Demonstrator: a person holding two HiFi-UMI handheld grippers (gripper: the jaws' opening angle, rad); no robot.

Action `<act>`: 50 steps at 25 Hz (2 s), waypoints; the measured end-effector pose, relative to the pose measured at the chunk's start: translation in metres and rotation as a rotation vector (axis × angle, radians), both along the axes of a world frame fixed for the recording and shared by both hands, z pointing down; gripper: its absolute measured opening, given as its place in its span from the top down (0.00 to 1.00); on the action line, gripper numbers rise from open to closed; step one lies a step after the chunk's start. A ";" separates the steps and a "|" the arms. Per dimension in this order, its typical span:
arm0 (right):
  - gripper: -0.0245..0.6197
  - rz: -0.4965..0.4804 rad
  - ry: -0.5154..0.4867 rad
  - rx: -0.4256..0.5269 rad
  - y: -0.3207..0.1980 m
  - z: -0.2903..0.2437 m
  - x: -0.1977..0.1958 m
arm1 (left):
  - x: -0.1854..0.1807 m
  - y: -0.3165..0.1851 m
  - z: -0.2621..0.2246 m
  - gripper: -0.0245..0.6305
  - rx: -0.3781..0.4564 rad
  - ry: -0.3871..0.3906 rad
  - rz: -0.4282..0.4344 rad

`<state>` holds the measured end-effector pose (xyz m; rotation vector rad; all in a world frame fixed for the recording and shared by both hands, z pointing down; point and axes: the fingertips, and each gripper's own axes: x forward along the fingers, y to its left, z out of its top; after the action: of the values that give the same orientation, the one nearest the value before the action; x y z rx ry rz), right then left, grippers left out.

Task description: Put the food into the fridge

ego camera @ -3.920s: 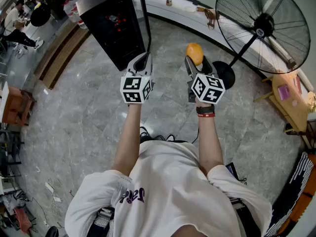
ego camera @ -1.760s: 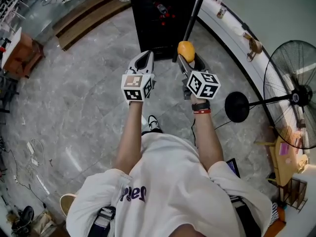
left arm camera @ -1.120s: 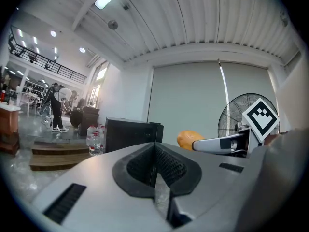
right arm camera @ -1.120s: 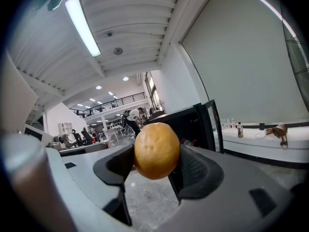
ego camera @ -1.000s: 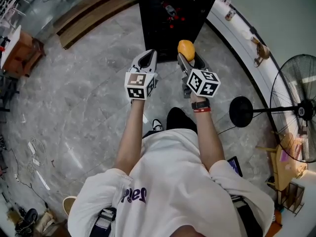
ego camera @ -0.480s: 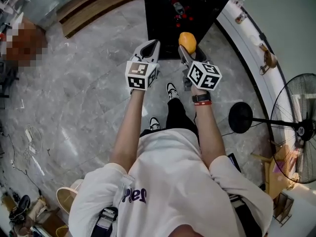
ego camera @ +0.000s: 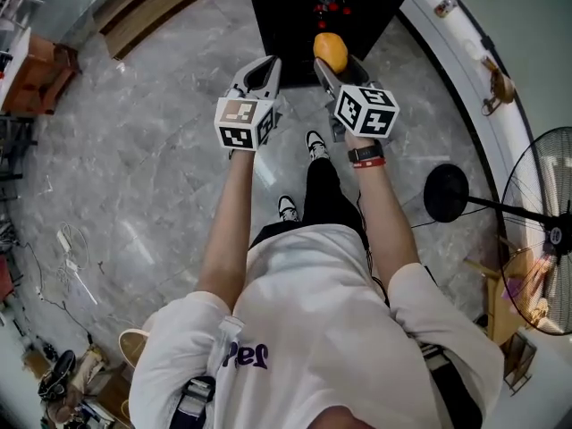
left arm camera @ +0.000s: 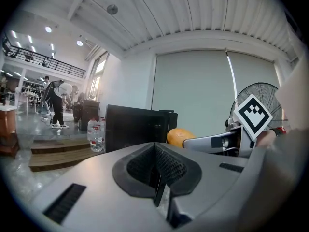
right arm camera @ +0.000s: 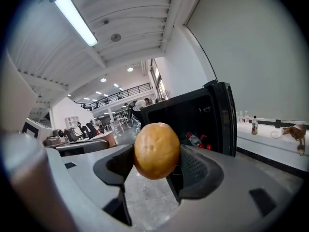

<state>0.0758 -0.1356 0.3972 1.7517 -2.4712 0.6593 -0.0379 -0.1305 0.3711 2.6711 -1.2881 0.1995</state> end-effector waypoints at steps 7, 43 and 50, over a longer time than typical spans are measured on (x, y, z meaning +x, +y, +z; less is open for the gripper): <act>0.48 -0.014 0.024 -0.041 -0.029 0.036 0.000 | 0.005 -0.027 0.027 0.93 -0.022 -0.001 0.024; 0.48 -0.155 0.115 -0.146 -0.176 0.153 -0.016 | 0.012 -0.113 0.119 0.93 -0.122 -0.055 0.092; 0.48 -0.161 0.107 -0.156 -0.201 0.164 -0.015 | 0.008 -0.132 0.120 0.93 -0.117 -0.049 0.064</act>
<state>0.0603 -0.3361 0.5609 1.4757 -2.3860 0.7035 -0.0298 -0.2625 0.4914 2.6249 -1.1674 0.3391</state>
